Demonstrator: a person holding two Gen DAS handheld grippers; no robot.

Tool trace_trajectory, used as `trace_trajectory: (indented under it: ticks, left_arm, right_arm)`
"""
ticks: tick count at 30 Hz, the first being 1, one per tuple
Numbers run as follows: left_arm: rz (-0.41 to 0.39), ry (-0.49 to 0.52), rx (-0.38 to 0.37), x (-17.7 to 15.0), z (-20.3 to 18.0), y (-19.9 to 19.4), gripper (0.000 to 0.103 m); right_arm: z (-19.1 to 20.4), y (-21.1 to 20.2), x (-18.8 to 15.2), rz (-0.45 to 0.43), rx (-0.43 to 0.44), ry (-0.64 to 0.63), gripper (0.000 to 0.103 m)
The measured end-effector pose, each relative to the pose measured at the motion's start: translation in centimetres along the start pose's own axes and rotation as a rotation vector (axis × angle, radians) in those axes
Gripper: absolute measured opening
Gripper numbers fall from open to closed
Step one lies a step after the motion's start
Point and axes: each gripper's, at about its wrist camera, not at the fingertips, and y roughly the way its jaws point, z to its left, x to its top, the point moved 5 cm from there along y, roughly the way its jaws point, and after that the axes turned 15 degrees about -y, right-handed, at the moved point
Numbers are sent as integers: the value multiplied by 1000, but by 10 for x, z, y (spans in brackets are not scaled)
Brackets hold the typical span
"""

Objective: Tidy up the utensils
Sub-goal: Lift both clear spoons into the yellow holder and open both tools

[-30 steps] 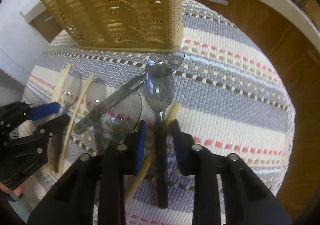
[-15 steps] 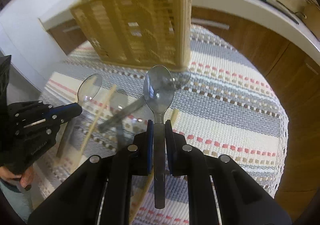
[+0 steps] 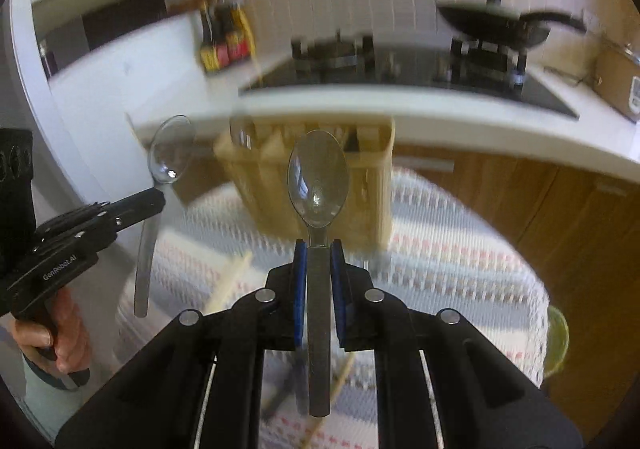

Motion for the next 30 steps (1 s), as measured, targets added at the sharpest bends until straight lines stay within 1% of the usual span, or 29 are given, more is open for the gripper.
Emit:
trace_trajectory:
  ticks: [3,5,8,10,14,16,20,26,30]
  left_arm:
    - [-103,-20,-33,32,-3,-7,1]
    - [-168,-28,-68,49,-5,-3,1]
    - [-249,-36,-115,67,-7,9,1]
    - [-276,-49,-124,74,-2,20,1]
    - [-296,-53,-113,84,4,48,1]
    - [-300,-56,-112,84,6,58,1]
    - [-322,-41,-80,89,8,78,1]
    - [-350,-28,-38,93,16,94,1]
    - [-346,-36,-35,88,22,102,1]
  right_arm:
    - [-6,-3,22,-70,-43,-12,10]
    - [-13,-2,38,-118,-64,-6,10]
    - [-26,4,54,-168,-103,23,10]
    - [-40,12,65,-198,-148,40,10]
    - [-64,31,84,-229,-138,87,10]
    - [-70,38,92,-240,-139,98,10]
    - [-75,54,104,-258,-169,93,10]
    - [-69,77,108,-261,-240,23,10]
    - [-67,84,101,-279,-249,15,10]
